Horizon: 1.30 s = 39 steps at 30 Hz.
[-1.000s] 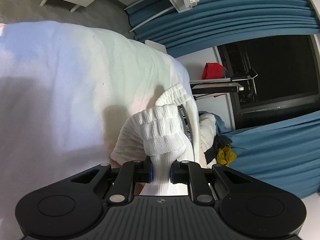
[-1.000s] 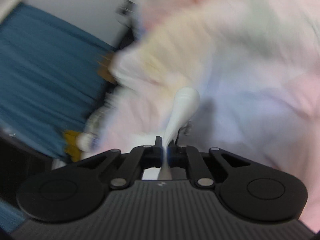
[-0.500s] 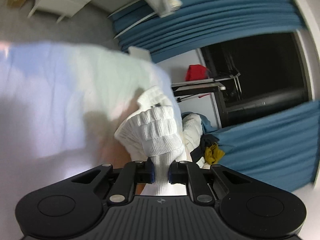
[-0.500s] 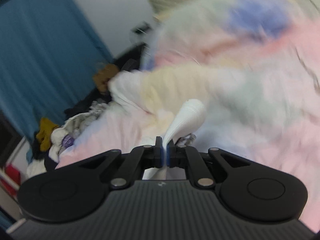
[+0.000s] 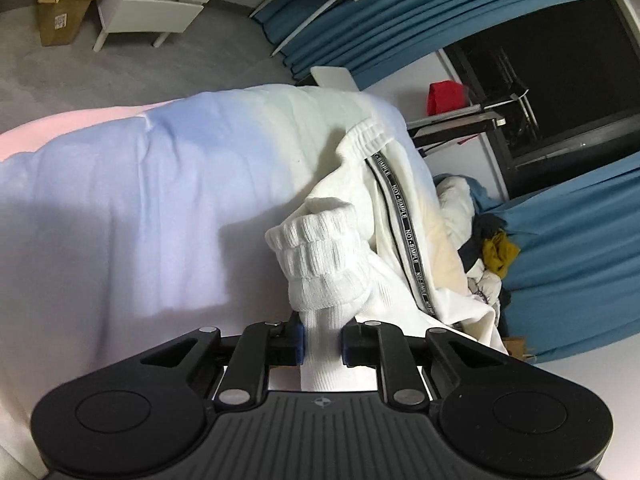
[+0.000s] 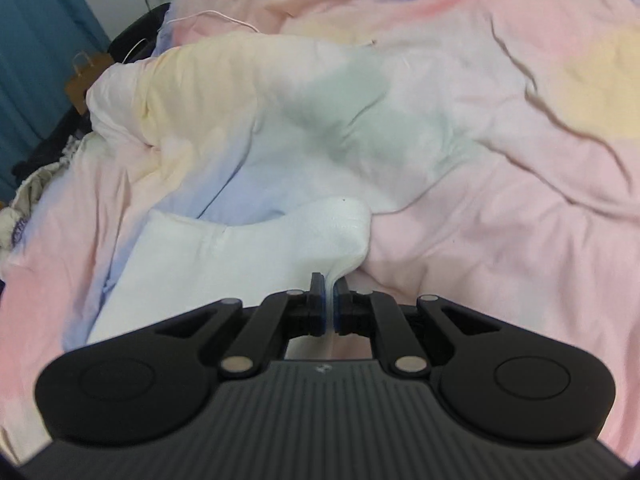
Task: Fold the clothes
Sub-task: 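Lower the sweatpants onto the bed and open both grippers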
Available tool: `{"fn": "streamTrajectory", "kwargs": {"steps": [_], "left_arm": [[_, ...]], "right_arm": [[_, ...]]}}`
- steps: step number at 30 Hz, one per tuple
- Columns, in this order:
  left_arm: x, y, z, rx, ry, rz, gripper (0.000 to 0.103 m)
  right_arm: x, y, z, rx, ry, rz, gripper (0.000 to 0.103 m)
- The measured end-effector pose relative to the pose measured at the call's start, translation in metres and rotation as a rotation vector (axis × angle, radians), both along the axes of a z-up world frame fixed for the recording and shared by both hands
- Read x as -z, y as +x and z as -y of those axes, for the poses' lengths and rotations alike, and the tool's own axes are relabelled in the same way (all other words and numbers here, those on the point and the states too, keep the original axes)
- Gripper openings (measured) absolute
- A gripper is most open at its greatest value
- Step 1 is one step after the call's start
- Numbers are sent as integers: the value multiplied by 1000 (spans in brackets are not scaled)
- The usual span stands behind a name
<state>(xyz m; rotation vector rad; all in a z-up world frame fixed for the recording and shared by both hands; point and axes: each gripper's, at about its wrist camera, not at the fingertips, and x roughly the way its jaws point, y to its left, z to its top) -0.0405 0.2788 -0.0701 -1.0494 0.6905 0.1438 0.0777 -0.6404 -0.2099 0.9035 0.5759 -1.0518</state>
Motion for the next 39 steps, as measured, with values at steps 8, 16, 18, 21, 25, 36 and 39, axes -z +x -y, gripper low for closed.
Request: {"fn": "streamTrajectory", "kwargs": {"steps": [8,16,18,21,25,36,39], "left_arm": [[-26,-26,12,22,162,15,55],[-88,-42,66,104,570,97,83],[-97,-36,87,144,611,123,83],[-103,-23,125,192,644,167,84],[-95,8,176,265,651,187,84],[-62,100,271,398,670,233,85],[-37,127,280,418,651,252,85]], "right_arm": [[-42,6,-36,-71,-205,12,14],[-92,13,-84,-208,-489,95,75],[-100,16,-97,-312,-481,151,75],[-107,24,-117,-457,-462,197,74],[-110,35,-143,-618,-467,225,74],[-107,55,-177,-895,-394,332,74],[-103,70,-191,-988,-329,354,74]]}}
